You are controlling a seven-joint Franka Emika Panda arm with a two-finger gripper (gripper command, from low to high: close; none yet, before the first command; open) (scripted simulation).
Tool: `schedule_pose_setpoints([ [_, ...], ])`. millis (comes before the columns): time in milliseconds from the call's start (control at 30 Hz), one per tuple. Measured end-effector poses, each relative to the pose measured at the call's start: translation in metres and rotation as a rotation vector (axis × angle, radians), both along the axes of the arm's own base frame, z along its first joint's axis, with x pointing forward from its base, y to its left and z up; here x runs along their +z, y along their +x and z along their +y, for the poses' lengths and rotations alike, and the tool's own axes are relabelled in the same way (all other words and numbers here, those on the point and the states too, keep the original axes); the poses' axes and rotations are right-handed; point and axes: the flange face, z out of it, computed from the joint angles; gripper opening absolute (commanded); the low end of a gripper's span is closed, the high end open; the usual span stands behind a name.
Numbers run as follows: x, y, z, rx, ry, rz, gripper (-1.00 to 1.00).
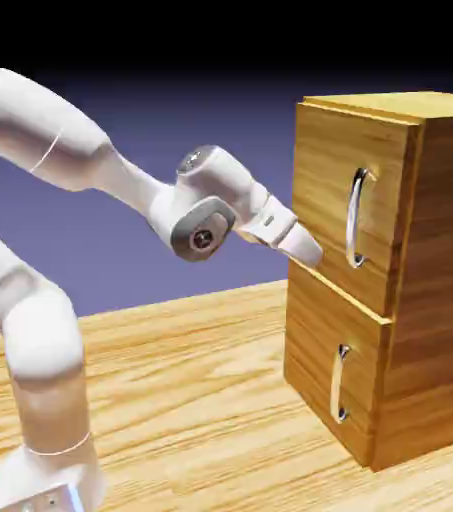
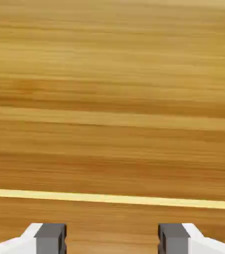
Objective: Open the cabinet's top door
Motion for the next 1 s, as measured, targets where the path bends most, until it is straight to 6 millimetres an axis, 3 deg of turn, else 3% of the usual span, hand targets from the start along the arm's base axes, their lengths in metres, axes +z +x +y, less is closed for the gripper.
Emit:
schedule_pose_setpoints([
  [500,0.058,-0.021,0.008,0.027,-0.039,-0.179,0.00],
  [1000,0.082,-0.047,-0.012,0.027,-0.045,-0.368,0.00],
])
